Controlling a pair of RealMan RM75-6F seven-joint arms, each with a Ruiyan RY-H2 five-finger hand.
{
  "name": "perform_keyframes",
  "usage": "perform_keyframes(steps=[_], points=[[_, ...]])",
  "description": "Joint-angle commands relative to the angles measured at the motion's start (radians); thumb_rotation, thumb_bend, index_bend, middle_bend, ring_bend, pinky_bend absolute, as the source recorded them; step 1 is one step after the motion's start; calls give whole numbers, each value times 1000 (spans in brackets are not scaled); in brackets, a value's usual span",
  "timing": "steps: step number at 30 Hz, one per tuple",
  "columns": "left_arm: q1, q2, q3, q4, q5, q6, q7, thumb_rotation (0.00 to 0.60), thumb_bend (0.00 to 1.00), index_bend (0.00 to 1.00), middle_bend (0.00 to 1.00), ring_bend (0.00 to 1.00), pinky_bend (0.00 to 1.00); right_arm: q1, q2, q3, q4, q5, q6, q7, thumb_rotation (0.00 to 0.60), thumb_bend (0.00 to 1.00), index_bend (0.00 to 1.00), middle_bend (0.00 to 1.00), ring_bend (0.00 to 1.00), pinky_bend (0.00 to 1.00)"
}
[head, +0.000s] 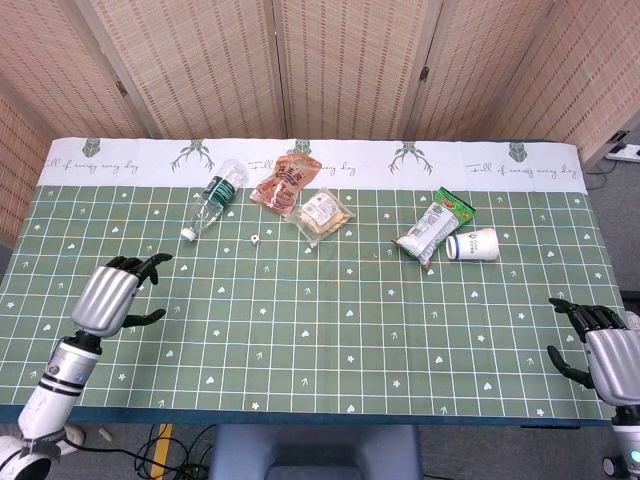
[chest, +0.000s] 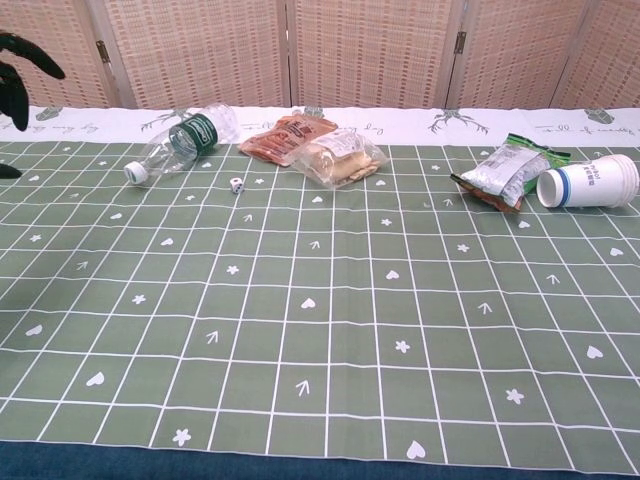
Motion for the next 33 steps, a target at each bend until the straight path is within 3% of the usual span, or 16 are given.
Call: perform_keyframes(steps=[1, 9, 19, 23, 28, 33], points=[[-97, -51, -38, 45, -33, -104, -2, 600, 135, 291, 613, 500, 505, -1, 3, 0, -4, -2, 2, -4, 600, 249, 226, 326, 304, 267], [-285, -180, -85, 178, -187, -323, 86, 600, 136, 298, 738, 582, 662, -9, 9, -6, -19, -2, 9, -19, 600, 249, 226, 326, 304, 267], [-442, -349, -107, 405, -423, -464, 217, 600, 137, 311, 976, 767, 879, -25, 26, -8, -46, -4, 30, -44, 600, 249, 226, 326, 304, 267], [-490, -402, -102, 499, -523, -498, 281, 600, 141, 318, 1000, 810, 911, -29, 30, -8, -49, 3, 30, -46, 600, 248, 226, 326, 310, 267], [-538, -453, -99, 600, -653, -517, 361, 600, 249, 324, 1000, 849, 927, -32, 31, -7, -48, 9, 31, -44, 600, 249, 225, 326, 311, 267], [-585, -506, -103, 683, -774, -534, 414, 600, 251, 348, 1000, 861, 930, -33, 33, -6, -45, 21, 23, -47, 600, 248, 226, 326, 311, 267]])
